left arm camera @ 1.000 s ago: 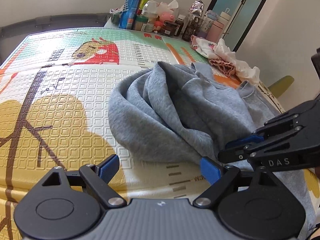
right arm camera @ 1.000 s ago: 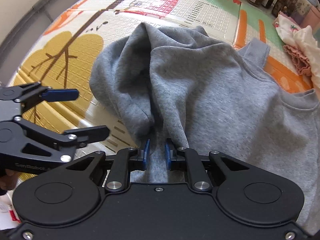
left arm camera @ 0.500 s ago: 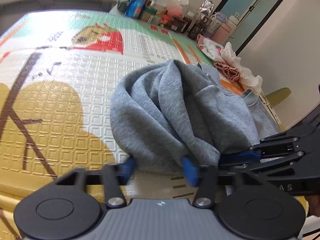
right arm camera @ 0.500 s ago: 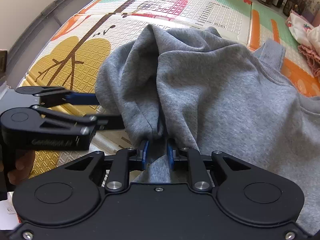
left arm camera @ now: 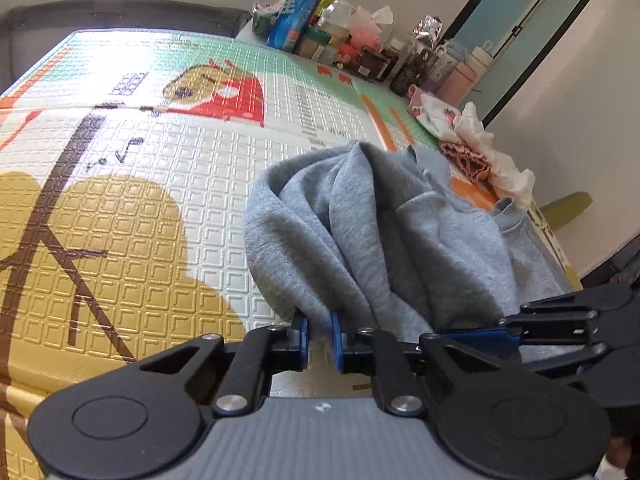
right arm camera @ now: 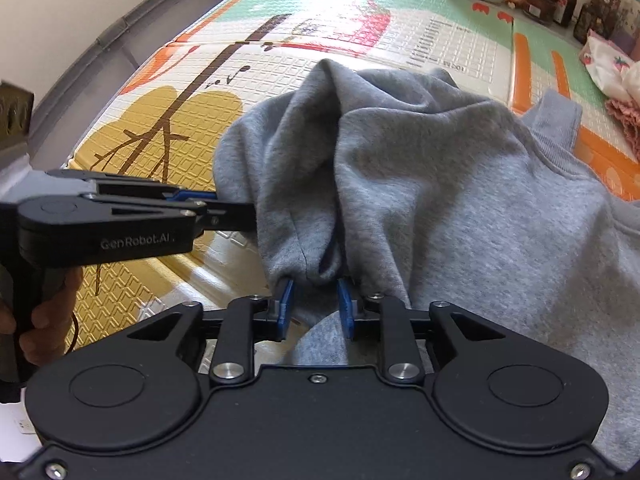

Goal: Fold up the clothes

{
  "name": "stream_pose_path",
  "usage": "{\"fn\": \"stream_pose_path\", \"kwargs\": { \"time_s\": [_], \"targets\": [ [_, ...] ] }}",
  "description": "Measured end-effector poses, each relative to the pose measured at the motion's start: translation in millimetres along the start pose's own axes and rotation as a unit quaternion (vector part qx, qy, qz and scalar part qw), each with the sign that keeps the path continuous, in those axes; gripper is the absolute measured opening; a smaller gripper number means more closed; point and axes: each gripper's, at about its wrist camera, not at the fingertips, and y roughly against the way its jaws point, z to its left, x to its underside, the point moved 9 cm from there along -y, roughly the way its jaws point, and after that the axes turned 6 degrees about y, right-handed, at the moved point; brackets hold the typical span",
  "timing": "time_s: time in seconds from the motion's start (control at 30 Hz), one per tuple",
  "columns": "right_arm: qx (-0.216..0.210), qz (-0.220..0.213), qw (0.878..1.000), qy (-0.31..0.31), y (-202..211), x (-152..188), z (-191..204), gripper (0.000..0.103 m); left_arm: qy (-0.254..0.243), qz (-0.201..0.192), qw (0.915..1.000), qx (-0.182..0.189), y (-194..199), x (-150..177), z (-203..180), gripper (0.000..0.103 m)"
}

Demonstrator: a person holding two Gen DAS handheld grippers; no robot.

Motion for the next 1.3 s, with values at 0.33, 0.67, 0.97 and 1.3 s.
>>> {"fn": "stream_pose_path", "kwargs": {
  "time_s": [0.33,0.67,0.97,1.3],
  "targets": [
    [0.024,-0.019,0.998,0.054,-0.7,-8.2,26.8,0.05,0.008,0.009,0.9999,-0.006,-3.4,-1.8,5.3,0.013],
    [-0.035,-0.001,0.999,-0.037,-7.9,-5.2,11.1,0.008,0.011,0.01,0.9997,-0.022,-0.5,-4.2,7.5,0.011],
    [-0.19,-0.024,0.967,-0.169,10.8,-22.0,16.6,0.007,0.001,-0.028,0.9989,-0.038,49.3,-37.8,9.0,0.01],
    [-0.326,-0.053,0.91,-0.25,30.3,-59.0,45.3,0.007,0.015,-0.093,0.9944,-0.048,118.3,-74.0,16.3,0.011]
  ]
}}
